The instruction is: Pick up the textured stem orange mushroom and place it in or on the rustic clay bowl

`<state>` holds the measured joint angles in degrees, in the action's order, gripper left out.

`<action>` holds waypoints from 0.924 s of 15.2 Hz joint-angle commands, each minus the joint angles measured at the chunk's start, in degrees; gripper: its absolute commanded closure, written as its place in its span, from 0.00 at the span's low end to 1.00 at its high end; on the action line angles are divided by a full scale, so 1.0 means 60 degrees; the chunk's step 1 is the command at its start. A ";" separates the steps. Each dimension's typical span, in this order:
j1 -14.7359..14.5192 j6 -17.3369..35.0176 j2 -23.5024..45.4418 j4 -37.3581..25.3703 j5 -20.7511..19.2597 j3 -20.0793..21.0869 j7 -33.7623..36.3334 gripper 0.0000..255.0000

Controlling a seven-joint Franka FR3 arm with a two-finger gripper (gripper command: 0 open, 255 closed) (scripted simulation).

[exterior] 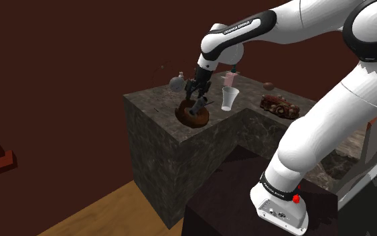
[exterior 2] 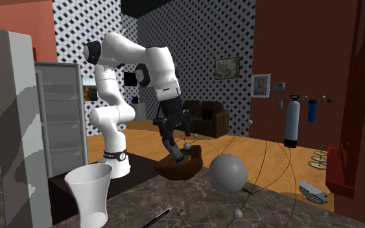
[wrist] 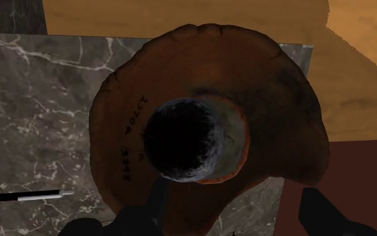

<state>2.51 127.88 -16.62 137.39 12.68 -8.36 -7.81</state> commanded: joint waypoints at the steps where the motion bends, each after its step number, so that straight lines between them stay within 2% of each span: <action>1: 0.0000 0.0000 0.0000 0.0000 0.0000 0.0000 0.0000 0.00; 3: 0.0000 0.0000 0.0000 0.0000 0.0000 0.0000 0.0000 0.00; 7: 0.0155 -0.1255 -0.0585 -0.0670 -0.0275 -0.0074 0.0160 0.00; 14: 0.0155 -0.1255 -0.0585 -0.0670 -0.0275 -0.0074 0.0161 0.00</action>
<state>3.43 120.38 -20.12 133.38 11.04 -8.80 -6.85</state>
